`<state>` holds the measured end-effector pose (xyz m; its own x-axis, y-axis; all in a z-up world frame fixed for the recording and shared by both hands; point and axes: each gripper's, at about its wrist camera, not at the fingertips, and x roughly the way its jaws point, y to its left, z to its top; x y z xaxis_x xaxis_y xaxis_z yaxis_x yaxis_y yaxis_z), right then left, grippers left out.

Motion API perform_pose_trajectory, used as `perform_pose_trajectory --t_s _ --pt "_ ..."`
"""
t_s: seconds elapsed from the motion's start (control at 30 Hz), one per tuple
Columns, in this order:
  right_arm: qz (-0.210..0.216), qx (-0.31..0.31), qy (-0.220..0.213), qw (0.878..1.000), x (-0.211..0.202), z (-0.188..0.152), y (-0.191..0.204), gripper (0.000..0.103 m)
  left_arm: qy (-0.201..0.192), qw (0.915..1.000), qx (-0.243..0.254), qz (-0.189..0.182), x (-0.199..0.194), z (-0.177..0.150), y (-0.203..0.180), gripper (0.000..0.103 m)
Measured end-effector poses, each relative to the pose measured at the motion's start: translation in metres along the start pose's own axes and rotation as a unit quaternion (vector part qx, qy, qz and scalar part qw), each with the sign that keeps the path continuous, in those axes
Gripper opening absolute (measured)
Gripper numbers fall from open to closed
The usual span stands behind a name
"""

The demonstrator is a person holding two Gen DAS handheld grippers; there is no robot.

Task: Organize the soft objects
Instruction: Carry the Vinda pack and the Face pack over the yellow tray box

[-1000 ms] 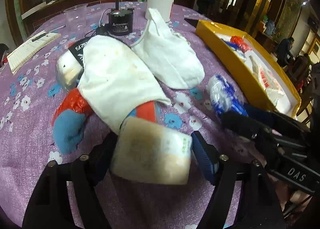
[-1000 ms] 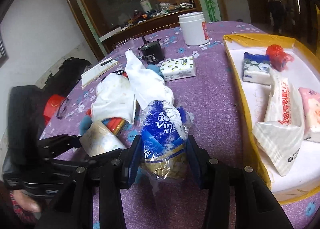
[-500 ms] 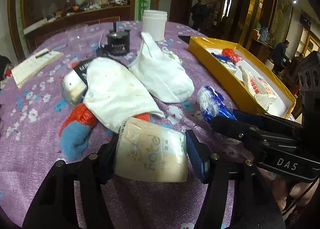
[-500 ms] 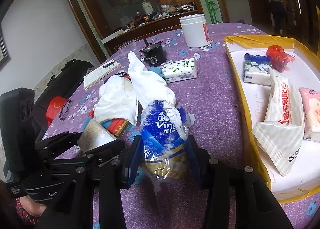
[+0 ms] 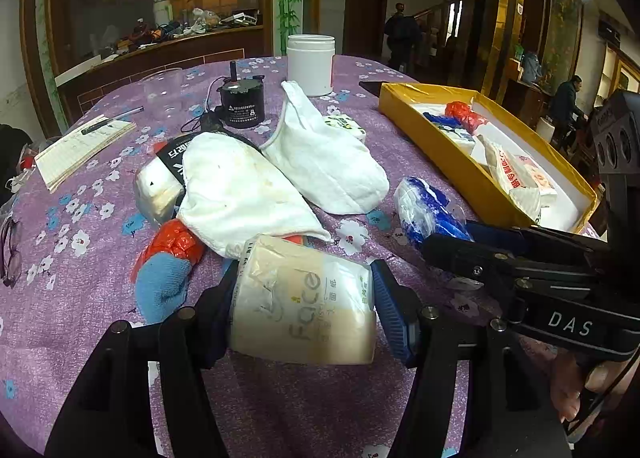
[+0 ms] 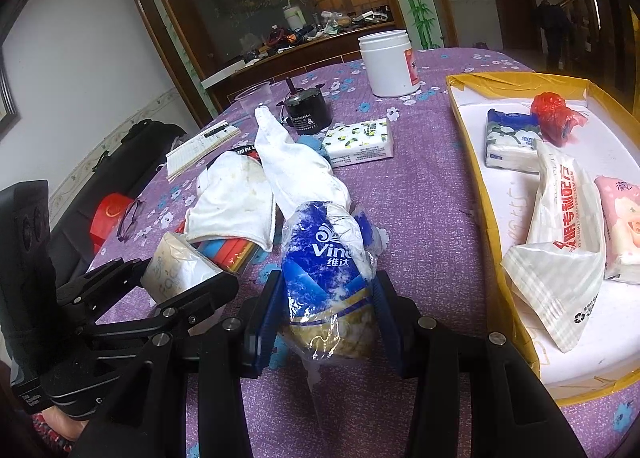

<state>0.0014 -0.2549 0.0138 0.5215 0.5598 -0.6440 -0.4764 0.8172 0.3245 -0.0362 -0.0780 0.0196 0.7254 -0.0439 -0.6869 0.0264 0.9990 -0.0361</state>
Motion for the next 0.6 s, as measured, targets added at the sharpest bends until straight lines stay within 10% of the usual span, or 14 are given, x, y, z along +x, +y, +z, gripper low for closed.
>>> perform_pose_trajectory --t_s 0.6 --pt "-0.004 -0.001 -0.002 1.000 -0.0012 -0.0006 -0.0005 0.046 -0.002 1.0000 0.001 0.005 -0.0011 -0.0013 -0.0018 0.061"
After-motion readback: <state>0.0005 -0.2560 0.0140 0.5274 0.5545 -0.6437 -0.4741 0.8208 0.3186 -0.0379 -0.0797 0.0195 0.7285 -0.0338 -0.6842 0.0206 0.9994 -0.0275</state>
